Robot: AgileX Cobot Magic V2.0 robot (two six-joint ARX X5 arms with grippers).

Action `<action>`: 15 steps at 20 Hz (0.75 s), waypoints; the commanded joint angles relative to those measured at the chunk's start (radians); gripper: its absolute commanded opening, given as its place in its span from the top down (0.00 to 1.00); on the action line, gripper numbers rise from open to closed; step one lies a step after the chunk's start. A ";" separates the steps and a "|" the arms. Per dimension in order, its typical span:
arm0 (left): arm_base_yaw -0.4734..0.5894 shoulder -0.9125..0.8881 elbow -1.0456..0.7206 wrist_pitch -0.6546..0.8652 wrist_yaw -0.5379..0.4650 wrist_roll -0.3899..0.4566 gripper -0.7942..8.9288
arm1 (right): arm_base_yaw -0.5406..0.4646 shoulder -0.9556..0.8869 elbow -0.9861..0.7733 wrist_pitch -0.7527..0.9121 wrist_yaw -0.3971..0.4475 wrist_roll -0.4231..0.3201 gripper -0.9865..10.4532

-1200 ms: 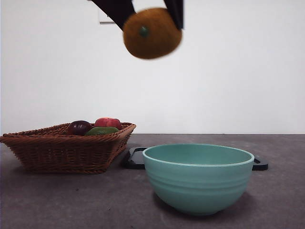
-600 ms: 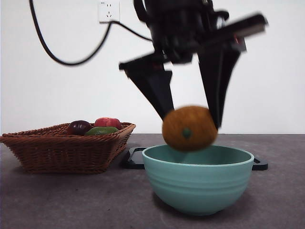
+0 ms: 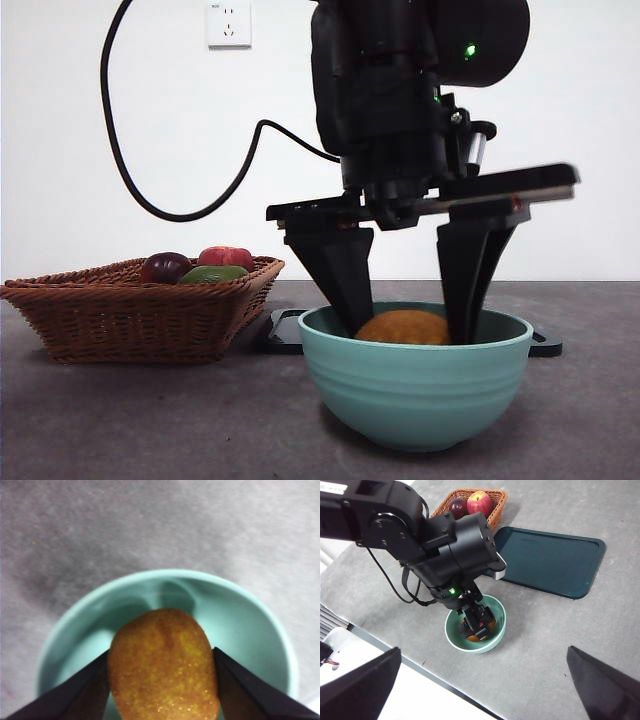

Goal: Pick up the wifruite, put it on the bowl, pick up the plate, put it on desk

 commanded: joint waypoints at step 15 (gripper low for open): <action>-0.015 0.030 0.040 -0.013 -0.019 0.025 0.57 | 0.004 0.002 0.017 0.000 0.001 -0.015 0.32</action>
